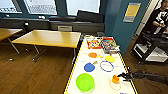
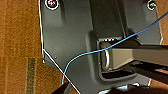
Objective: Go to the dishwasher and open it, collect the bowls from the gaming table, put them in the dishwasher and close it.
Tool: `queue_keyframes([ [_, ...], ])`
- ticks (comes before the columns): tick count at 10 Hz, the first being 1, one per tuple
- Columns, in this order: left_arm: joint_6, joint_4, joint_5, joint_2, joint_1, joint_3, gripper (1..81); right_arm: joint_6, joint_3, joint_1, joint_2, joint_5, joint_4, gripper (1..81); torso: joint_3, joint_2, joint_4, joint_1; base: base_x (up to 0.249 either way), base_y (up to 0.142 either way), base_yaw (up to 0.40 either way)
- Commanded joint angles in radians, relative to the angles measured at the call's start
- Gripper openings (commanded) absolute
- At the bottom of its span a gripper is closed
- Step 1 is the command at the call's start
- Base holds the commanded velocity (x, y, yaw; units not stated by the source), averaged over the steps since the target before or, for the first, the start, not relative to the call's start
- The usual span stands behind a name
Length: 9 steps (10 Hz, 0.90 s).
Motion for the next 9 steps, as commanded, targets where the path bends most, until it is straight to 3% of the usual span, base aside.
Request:
queue_keyframes([
  [1,0.000,-0.008,0.064,0.000,-0.013,0.000,81.1,0.008,-0.070,0.136,-0.001,-0.034,0.022,81.1,0.000,0.000,0.000,0.000,0.000,0.000,0.000],
  [3,-0.001,-0.009,0.064,-0.003,-0.013,0.000,81.1,0.039,-0.111,0.132,0.017,-0.033,0.024,81.1,0.000,0.000,0.000,0.000,0.000,0.000,0.000],
  [9,-0.001,-0.011,0.064,-0.004,-0.013,0.000,81.1,0.045,-0.194,0.121,0.092,-0.033,0.025,81.1,0.000,0.000,0.000,0.000,0.000,0.000,0.000],
])
